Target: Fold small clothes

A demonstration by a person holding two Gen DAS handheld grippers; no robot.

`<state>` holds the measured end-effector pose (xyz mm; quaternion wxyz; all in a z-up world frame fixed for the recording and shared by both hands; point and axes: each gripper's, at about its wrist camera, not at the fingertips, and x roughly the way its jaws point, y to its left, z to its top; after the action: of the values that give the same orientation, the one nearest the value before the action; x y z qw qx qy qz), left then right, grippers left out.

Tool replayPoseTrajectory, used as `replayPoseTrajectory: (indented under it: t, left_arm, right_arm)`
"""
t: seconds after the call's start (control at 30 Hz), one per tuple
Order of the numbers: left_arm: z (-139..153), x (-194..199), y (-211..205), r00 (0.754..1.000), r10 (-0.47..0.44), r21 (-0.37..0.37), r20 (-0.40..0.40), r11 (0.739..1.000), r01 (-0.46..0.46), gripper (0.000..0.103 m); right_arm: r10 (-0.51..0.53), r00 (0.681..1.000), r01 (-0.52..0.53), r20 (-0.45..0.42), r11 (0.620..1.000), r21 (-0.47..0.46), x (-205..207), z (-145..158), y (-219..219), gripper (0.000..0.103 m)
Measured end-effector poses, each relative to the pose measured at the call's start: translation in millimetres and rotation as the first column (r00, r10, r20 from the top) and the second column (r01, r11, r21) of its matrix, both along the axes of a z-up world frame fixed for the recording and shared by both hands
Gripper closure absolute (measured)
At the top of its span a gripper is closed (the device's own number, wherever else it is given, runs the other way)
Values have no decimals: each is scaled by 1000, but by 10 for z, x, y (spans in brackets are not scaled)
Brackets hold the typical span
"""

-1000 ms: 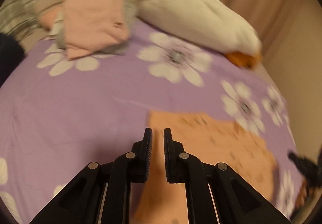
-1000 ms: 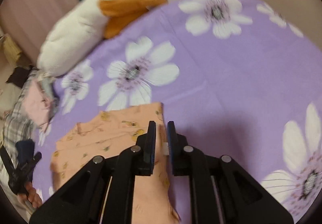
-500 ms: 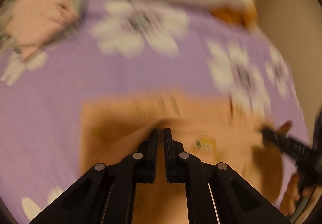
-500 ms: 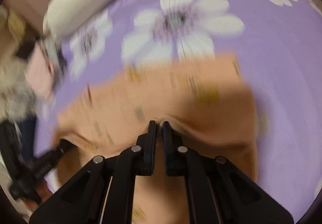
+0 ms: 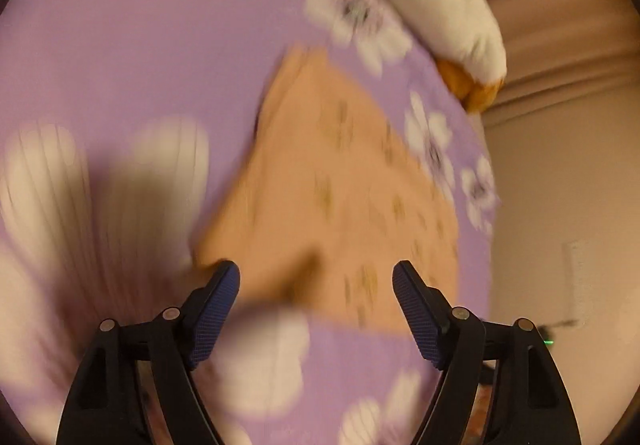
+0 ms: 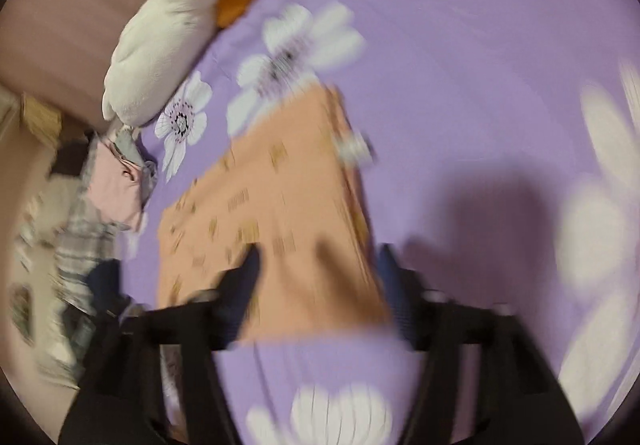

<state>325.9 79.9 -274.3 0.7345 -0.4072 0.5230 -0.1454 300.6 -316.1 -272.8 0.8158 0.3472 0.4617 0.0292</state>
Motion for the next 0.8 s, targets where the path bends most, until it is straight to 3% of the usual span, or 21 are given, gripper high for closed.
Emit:
replayPoseTrajectory:
  t: [0.07,0.1,0.17,0.23,0.37,0.43,0.5,0.6,0.63,0.67,0.73,0.8]
  left_arm:
    - [-186,-1,-156,998,-42,-103,-44,994,37,25]
    - [-230,26,-225,998,-46,-118,-49,992,40,25]
    - [-232,113,-341,1000,-24,-96,-18,995,23,25]
    - [-170,207,-427,999,33,-93,40,995,-29,25]
    - [-275,515,-546,994,87,-150,60,986,-78,25]
    - [-265,565,-530,986,142,-174,90,977,-124,25]
    - [-278,680,-565,983,157,-151,96,978,-142,34]
    - [-345,795,-594,978,200,-89,64,977,-194,61]
    - [-352,829,-607,978,199,-47,59,979,-196,78]
    - [-366,829,-599,978,202,-11,55,979,-202,87]
    - [-386,801,-591,978,195,8,77,981,-196,88]
    - [-302,736,-576,983,166,58,78,984,-171,90]
  right_arm:
    - [-6,999,9,-40,998,64,-238,-162,70,36]
    - [-2,999,5,-38,996,90,-251,-230,148,36]
    - [-33,998,42,-49,981,188,-271,-476,244,37]
    - [-71,997,70,-3,962,264,-227,-608,319,41]
    - [-179,981,141,77,926,351,-75,-643,424,41]
    - [-216,975,175,53,894,413,67,-718,441,42]
    - [-237,970,186,51,862,472,210,-736,456,45]
    - [-252,966,201,58,874,443,400,-740,582,62]
    - [-246,967,199,61,884,423,449,-738,600,73]
    - [-241,968,196,67,898,394,503,-748,632,94]
    - [-221,972,186,81,933,309,563,-800,626,98]
    - [-217,972,178,91,929,325,537,-773,604,96]
